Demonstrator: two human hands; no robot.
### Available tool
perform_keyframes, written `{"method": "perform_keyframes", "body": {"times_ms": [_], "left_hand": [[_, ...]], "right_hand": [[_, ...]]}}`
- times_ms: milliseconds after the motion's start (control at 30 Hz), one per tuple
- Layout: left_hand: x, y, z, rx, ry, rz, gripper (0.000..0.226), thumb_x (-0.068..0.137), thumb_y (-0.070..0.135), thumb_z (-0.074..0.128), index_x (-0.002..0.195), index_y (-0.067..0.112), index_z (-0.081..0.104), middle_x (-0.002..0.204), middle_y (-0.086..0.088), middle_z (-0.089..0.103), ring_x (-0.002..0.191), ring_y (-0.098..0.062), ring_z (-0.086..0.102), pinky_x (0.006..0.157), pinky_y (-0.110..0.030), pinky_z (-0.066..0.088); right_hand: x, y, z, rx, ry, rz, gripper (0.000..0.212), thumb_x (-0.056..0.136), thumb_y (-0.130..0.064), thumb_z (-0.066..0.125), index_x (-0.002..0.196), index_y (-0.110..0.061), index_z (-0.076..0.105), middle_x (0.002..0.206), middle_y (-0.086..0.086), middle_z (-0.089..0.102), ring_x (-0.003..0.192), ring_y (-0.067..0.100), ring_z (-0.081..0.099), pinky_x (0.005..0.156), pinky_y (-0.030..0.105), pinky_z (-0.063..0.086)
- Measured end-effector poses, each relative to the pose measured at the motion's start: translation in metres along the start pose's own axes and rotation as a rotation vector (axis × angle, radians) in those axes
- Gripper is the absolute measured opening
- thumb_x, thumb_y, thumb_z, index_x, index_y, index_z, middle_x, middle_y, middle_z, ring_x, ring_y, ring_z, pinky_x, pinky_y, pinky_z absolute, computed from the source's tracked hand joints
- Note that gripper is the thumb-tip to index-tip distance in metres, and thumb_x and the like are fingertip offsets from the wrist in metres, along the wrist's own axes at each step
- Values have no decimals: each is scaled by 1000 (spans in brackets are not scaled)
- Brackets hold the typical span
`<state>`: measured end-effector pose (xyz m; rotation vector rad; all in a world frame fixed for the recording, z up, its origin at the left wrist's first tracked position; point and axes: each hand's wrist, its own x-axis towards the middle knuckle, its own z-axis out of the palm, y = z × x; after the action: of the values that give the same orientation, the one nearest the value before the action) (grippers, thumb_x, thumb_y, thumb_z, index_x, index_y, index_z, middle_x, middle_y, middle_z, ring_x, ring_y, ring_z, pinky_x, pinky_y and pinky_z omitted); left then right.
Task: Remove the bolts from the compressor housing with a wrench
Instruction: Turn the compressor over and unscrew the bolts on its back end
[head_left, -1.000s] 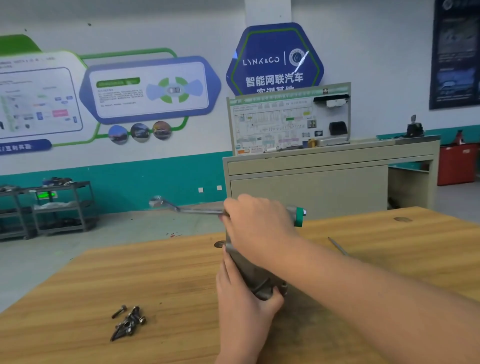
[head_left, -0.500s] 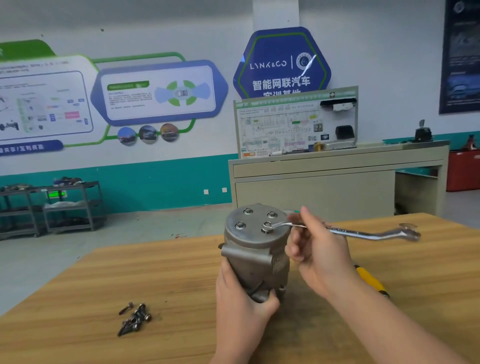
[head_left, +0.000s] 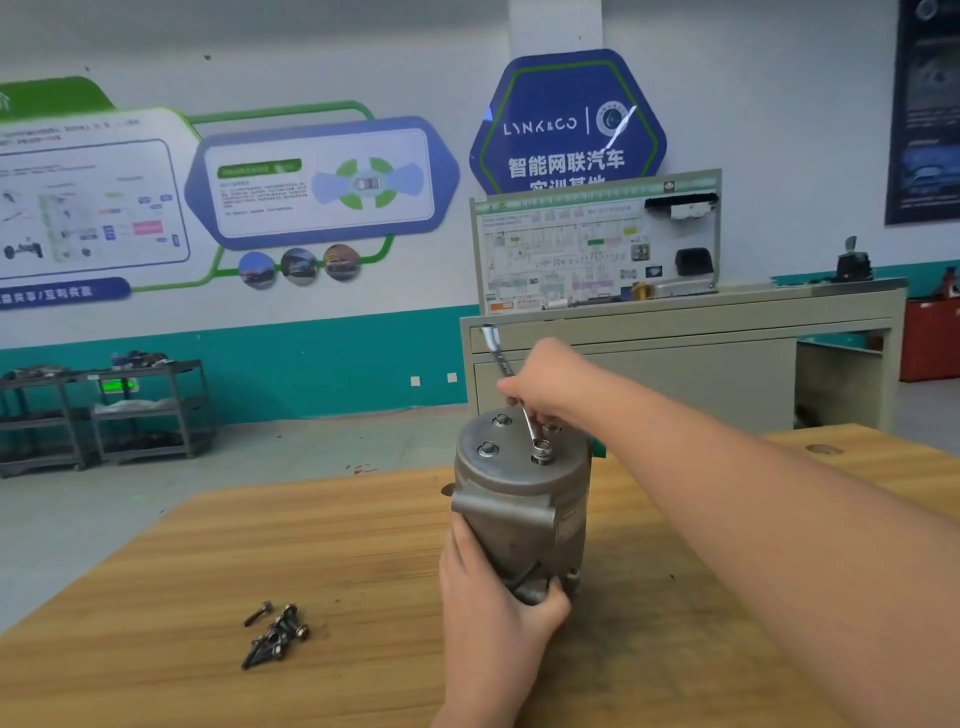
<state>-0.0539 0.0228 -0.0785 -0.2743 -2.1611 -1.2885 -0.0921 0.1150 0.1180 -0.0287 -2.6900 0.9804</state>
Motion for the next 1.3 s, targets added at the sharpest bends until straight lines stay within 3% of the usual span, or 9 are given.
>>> {"method": "perform_keyframes", "body": {"times_ms": [267,367,467,567,667,867,967,1133,1300], "left_hand": [[1,1,-7,-8,-19,-1,107,55,55,71,144,9,32,138,-3,45,130,-19,42,106,-39,37],[2,0,-10,67,-77,-25,62,72,54,52,125,23,50,123,2,56,113,-9,51,96,-37,45],[7,15,-6,-85,52,-51,8,91,18,51,95,24,55,91,4,57,96,-3,55,98,-37,38],[4,7,-1,-59,52,-86,51,86,36,52,130,12,44,129,-5,52,121,-18,45,112,-28,22],[-4,-7,-4,23,-36,-47,114,59,58,77,150,21,18,145,5,43,132,-13,43,107,-35,40],[-4,0,5,112,14,6,123,55,52,73,153,16,8,144,-3,41,133,-20,40,104,-37,42],[-5,-4,5,99,24,-3,122,54,51,73,153,16,9,141,-3,43,129,-19,42,103,-37,43],[-4,-7,5,94,16,-31,115,56,50,75,149,18,16,137,-3,47,127,-22,46,98,-40,45],[-5,-8,6,74,19,-13,118,56,52,75,151,21,12,141,1,44,131,-18,43,101,-39,44]], "right_hand": [[-63,-22,59,-624,286,-564,18,94,-14,51,111,-13,55,102,5,61,90,26,62,60,32,35],[-84,-2,74,-485,445,-724,12,97,-28,49,93,-17,54,84,3,54,69,22,59,49,27,31],[-103,19,80,-246,539,-728,32,95,-44,43,76,-20,53,70,-4,45,51,11,41,42,18,26],[-107,38,76,274,446,-680,29,94,-48,43,70,-31,44,72,-13,48,61,6,49,54,13,34],[-109,56,69,883,367,-549,31,93,-37,49,64,-27,51,57,-14,51,51,2,46,51,10,34],[-94,84,44,1467,179,-228,41,98,-16,40,66,-16,66,43,2,37,33,15,33,37,20,27],[-76,84,29,1655,109,-2,29,98,-13,40,71,-9,50,40,-1,34,28,11,31,31,15,24],[-35,74,15,1438,119,183,27,99,-15,50,73,-12,42,38,-5,37,29,7,34,29,17,23],[-2,40,-8,777,-92,280,17,97,-14,53,82,-6,54,34,-5,41,30,4,36,29,14,25]]}}
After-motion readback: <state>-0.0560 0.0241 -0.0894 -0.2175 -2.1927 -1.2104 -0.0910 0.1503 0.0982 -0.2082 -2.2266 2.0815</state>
